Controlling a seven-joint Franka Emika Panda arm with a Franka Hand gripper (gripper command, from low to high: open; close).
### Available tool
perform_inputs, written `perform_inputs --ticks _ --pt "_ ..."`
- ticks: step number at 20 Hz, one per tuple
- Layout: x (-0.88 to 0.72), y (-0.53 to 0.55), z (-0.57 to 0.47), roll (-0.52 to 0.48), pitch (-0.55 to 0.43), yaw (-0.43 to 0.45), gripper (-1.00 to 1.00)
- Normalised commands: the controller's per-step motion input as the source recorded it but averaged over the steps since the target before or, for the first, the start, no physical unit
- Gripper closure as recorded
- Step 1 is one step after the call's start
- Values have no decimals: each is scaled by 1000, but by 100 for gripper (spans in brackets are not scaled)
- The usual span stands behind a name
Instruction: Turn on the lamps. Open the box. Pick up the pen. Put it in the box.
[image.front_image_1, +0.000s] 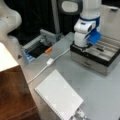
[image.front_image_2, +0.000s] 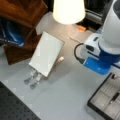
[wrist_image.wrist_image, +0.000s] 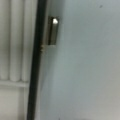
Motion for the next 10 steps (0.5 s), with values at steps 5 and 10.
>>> perform_inputs --ticks 5,10 --pt "-120 -602 -21 177 27 -47 -100" --pt "-133 -546 -107 196 -11 -27 -100"
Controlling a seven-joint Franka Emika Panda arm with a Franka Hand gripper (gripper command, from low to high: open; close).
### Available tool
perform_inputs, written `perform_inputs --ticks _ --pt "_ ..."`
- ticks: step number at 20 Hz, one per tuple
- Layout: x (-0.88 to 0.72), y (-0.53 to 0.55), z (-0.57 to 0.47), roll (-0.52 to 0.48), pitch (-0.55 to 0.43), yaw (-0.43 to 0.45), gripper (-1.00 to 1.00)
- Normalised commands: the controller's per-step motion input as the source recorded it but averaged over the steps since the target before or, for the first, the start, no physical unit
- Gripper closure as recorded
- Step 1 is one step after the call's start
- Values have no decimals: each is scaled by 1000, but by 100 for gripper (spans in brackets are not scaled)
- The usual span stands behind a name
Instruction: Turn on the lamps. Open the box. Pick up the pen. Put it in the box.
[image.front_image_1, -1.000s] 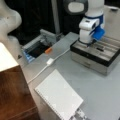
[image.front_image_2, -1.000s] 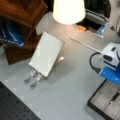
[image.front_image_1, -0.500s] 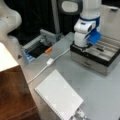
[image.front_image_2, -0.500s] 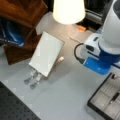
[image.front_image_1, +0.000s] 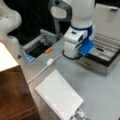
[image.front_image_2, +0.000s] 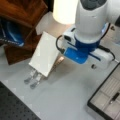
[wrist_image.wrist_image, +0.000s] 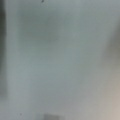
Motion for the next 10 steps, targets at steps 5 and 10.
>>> perform_inputs --ticks 5,10 --pt "-127 -263 -96 183 -47 -69 -100" --pt "-104 86 -33 142 -55 -136 -100"
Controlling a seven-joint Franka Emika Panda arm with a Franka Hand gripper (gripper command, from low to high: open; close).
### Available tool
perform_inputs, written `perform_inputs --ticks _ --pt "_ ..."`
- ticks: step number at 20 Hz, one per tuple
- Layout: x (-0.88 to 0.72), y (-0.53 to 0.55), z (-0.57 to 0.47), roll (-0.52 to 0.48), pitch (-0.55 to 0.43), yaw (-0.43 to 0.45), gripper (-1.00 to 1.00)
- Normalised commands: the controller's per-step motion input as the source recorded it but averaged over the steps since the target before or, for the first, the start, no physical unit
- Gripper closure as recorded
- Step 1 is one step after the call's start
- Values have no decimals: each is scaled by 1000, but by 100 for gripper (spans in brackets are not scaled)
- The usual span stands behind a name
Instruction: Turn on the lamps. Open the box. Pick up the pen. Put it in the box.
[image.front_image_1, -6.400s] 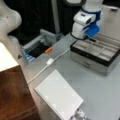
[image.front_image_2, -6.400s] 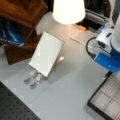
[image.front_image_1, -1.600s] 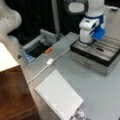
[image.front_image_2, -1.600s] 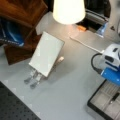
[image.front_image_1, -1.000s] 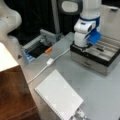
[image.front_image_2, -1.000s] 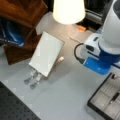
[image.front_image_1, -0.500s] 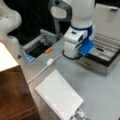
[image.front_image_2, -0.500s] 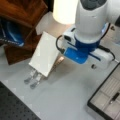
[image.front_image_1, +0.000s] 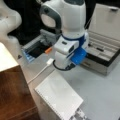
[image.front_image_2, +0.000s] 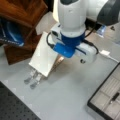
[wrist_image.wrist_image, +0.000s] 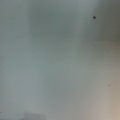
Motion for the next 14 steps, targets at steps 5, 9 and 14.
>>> perform_inputs --ticks 5,9,14 --pt "-90 249 18 82 -41 -140 -100" --pt "-78 185 2 63 -52 -94 -100" --pt "-80 50 19 61 -35 -67 -100"
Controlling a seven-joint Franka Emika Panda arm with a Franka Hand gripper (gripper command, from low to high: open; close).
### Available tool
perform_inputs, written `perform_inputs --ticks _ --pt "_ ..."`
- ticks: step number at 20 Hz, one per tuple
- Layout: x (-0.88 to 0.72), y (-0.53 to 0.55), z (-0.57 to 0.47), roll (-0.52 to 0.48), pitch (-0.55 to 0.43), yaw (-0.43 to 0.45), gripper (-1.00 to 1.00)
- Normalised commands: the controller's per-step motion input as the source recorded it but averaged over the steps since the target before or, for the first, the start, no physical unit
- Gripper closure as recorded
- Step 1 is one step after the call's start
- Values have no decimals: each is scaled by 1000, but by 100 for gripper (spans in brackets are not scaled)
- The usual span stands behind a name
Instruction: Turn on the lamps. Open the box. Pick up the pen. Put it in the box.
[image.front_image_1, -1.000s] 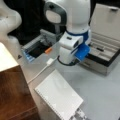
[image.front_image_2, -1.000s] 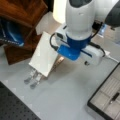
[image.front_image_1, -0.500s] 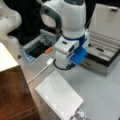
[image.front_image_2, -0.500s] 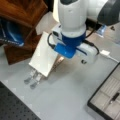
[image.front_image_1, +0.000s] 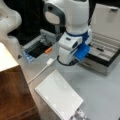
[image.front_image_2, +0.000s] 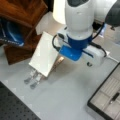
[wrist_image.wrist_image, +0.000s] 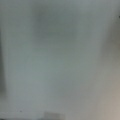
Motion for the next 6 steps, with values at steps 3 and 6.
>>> perform_inputs --ticks 3,6 --pt "-60 6 21 68 -42 -43 -100" --pt "-44 -4 -21 64 -67 -26 -100"
